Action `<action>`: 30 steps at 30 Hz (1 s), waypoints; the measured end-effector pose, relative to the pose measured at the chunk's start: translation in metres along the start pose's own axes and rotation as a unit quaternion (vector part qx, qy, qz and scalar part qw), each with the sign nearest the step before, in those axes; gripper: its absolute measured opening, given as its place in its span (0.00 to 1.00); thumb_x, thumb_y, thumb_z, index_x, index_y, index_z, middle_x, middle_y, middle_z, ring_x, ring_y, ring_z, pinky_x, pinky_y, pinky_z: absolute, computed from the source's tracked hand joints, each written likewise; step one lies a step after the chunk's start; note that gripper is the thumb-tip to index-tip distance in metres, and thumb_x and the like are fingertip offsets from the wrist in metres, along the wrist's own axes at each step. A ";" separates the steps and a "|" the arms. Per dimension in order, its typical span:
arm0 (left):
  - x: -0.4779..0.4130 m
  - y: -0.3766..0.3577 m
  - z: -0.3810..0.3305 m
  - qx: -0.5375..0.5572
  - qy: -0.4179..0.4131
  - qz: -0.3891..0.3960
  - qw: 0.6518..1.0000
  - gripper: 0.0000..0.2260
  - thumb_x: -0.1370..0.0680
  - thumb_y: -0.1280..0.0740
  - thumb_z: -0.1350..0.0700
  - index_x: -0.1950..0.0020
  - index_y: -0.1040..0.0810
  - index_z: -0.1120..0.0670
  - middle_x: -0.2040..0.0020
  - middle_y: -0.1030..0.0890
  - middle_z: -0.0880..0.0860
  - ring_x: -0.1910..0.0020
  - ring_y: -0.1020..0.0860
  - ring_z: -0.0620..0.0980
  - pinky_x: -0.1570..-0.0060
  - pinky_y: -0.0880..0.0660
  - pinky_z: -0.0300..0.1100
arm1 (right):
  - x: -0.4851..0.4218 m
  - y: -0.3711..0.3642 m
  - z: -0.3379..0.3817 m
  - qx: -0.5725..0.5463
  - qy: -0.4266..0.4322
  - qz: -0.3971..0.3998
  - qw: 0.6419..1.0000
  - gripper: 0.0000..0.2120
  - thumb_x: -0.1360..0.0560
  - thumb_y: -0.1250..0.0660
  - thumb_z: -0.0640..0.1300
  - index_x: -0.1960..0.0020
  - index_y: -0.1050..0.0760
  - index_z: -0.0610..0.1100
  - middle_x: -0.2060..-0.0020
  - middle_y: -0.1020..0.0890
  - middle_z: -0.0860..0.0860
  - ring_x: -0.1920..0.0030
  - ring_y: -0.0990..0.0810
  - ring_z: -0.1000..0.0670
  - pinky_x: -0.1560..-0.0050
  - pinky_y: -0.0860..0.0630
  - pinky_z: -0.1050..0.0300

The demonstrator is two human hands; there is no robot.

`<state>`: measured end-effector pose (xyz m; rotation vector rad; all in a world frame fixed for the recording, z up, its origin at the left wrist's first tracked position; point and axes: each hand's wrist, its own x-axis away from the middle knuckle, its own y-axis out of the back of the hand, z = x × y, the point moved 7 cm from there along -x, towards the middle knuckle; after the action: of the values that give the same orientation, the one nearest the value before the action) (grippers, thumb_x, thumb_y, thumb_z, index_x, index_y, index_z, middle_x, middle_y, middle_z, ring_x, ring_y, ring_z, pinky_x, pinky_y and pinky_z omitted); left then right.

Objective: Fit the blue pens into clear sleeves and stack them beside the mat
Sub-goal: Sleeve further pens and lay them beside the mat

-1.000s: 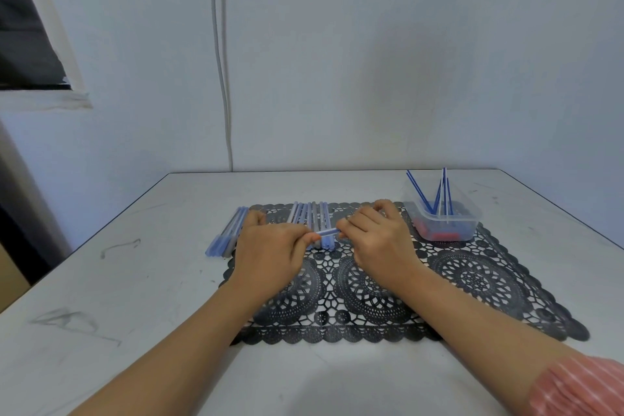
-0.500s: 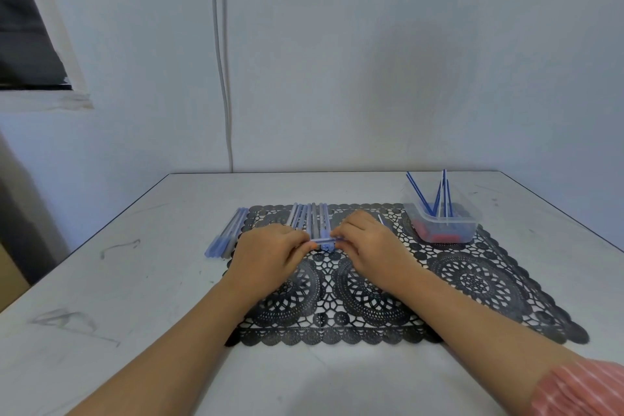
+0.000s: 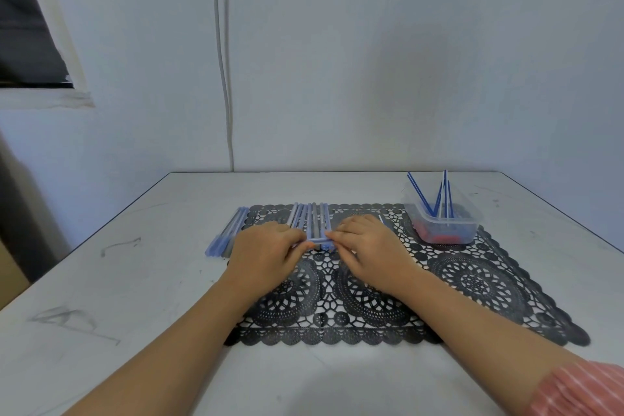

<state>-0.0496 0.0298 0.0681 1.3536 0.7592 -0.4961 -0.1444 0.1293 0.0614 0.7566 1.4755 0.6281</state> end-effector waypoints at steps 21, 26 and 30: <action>-0.001 0.004 -0.001 0.021 0.006 0.009 1.000 0.16 0.26 0.42 0.41 0.62 0.18 0.46 0.74 0.24 0.42 0.73 0.27 0.40 0.76 0.35 0.32 | 0.002 -0.007 -0.006 0.043 -0.047 0.034 0.997 0.20 0.28 0.45 0.55 0.51 0.18 0.46 0.56 0.17 0.53 0.50 0.20 0.51 0.51 0.24 0.54; 0.000 0.003 0.002 0.014 0.011 0.017 1.000 0.17 0.26 0.42 0.40 0.61 0.17 0.46 0.74 0.24 0.42 0.73 0.27 0.39 0.77 0.33 0.33 | 0.001 -0.004 -0.005 0.018 -0.036 0.006 0.999 0.17 0.26 0.44 0.50 0.53 0.17 0.45 0.58 0.16 0.52 0.53 0.19 0.50 0.52 0.23 0.54; 0.000 0.004 0.001 0.020 0.009 0.020 1.000 0.17 0.26 0.43 0.40 0.61 0.17 0.46 0.74 0.25 0.41 0.74 0.29 0.39 0.77 0.34 0.31 | 0.002 -0.004 -0.010 -0.013 -0.044 -0.003 0.999 0.11 0.27 0.37 0.46 0.53 0.17 0.42 0.61 0.17 0.50 0.57 0.19 0.49 0.55 0.22 0.53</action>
<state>-0.0467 0.0291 0.0711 1.4098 0.7393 -0.4689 -0.1544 0.1288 0.0572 0.7513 1.3854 0.6008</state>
